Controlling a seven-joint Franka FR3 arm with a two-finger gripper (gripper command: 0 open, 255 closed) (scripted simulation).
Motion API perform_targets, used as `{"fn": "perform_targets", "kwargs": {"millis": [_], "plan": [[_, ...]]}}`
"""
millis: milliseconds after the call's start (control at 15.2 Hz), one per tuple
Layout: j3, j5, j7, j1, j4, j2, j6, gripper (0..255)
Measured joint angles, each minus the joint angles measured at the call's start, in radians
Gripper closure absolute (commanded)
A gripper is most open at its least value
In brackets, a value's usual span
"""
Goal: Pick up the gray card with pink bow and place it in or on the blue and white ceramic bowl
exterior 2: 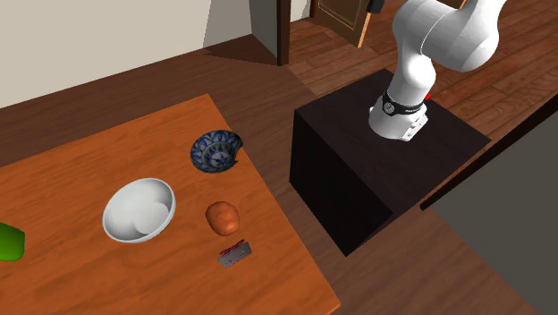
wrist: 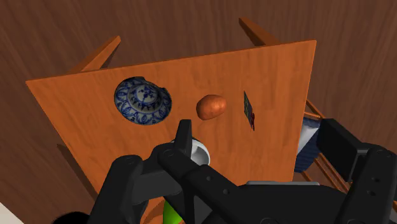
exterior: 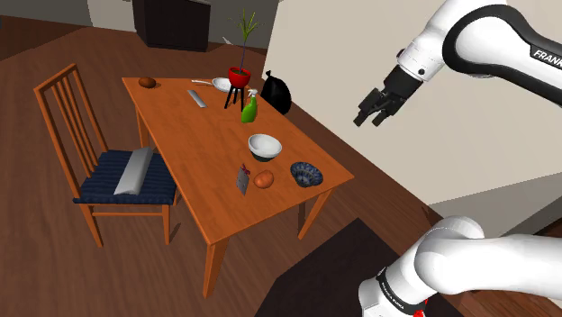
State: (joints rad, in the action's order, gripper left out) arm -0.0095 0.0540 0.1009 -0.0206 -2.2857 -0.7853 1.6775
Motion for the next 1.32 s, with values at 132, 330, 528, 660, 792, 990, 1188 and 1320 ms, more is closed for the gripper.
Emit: {"fn": "perform_targets", "kwargs": {"millis": [132, 330, 528, 660, 792, 990, 1188, 1320], "plan": [[0.005, 0.004, 0.013, -0.003, 0.002, 0.016, 0.008, 0], [0.039, 0.028, 0.095, -0.014, 0.004, 0.091, 0.053, 0], [0.073, 0.052, 0.185, -0.027, 0.027, 0.194, 0.101, 0], [0.094, 0.065, 0.246, -0.036, 0.055, 0.274, 0.131, 0], [0.116, 0.078, 0.31, -0.042, 0.08, 0.349, 0.161, 0], [0.142, 0.093, 0.403, -0.05, 0.121, 0.463, 0.204, 0], [0.153, 0.102, 0.481, -0.06, 0.163, 0.571, 0.241, 0], [0.16, 0.107, 0.535, -0.064, 0.207, 0.653, 0.259, 0]]}}
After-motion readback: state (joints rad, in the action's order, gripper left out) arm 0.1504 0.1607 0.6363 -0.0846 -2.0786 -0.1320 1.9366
